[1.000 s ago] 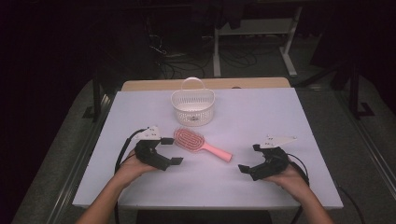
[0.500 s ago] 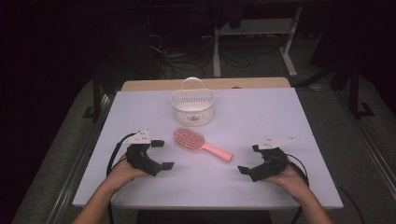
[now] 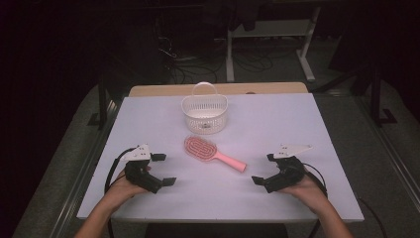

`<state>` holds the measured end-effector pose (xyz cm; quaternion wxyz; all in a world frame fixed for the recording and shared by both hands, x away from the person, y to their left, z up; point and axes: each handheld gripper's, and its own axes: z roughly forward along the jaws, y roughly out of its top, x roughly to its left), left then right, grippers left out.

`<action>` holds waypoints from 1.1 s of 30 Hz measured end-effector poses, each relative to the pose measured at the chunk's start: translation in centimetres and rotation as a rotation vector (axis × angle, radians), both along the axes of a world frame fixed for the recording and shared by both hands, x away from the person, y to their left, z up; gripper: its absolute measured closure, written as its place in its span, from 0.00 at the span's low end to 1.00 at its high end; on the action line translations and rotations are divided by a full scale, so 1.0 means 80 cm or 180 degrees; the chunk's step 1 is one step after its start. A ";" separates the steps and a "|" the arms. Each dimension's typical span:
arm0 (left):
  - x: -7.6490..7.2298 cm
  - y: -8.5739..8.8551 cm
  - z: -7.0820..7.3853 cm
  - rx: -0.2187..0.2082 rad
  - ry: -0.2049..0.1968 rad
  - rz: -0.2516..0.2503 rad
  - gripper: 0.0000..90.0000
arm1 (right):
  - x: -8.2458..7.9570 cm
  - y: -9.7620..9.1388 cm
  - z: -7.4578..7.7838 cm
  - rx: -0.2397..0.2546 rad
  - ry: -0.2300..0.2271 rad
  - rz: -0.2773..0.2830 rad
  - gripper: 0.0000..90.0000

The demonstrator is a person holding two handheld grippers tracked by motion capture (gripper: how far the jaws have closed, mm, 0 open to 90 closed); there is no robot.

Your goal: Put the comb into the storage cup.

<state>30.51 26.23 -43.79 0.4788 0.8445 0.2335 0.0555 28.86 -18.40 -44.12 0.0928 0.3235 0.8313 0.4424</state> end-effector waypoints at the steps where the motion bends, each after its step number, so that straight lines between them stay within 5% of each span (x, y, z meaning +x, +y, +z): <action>1: 0.000 0.000 0.000 0.0002 -0.0002 0.0002 0.00 | 0.000 0.002 0.001 -0.0010 0.0010 0.0005 0.00; 26: 0.007 -0.001 0.001 0.0012 0.0060 0.0060 0.00 | 0.013 0.012 0.021 -0.0070 0.0079 0.0028 0.00; 33: 0.003 0.005 0.002 0.0018 0.0054 0.0105 0.00 | 0.020 0.017 0.032 -0.0050 -0.0010 0.0072 0.00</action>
